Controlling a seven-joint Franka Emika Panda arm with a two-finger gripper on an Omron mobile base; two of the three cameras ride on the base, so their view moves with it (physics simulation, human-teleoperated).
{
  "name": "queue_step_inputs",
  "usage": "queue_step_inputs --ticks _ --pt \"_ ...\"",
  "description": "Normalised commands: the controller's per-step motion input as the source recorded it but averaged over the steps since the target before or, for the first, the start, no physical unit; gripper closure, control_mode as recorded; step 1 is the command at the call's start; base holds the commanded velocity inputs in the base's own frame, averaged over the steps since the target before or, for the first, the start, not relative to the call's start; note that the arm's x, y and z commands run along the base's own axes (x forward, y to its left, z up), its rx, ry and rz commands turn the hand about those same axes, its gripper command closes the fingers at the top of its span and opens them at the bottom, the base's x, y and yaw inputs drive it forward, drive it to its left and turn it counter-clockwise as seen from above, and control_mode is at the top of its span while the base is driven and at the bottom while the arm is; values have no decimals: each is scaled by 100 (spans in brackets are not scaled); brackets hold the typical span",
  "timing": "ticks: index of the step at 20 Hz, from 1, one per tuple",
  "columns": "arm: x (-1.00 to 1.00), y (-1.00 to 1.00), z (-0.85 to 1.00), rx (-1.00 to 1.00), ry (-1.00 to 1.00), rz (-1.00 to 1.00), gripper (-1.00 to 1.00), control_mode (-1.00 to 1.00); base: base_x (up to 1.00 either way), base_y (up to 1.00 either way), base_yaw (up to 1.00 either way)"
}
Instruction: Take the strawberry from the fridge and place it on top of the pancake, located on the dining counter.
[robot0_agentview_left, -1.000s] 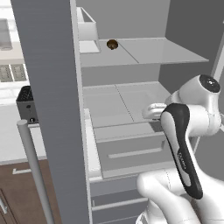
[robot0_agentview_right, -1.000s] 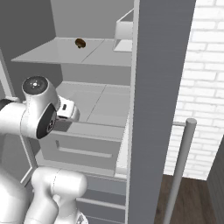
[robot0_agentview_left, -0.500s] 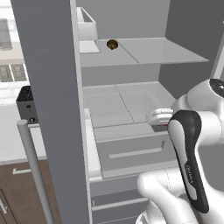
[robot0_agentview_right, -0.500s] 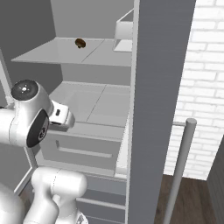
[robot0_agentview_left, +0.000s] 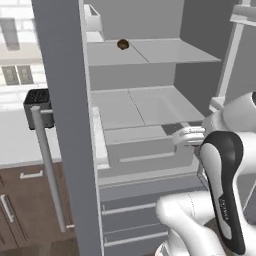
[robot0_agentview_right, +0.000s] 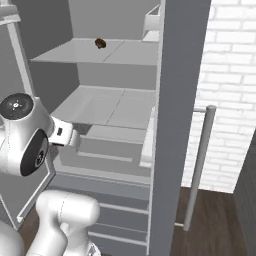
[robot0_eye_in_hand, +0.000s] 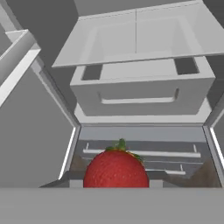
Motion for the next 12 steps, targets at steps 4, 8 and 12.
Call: queue_step_inputs --ticks 4,8,12 --pt "0 0 0 0 0 0 100 100 -100 0 4" --pt "0 0 0 0 0 0 100 100 -100 0 18" --pt "0 0 0 0 0 0 100 100 -100 5 32"
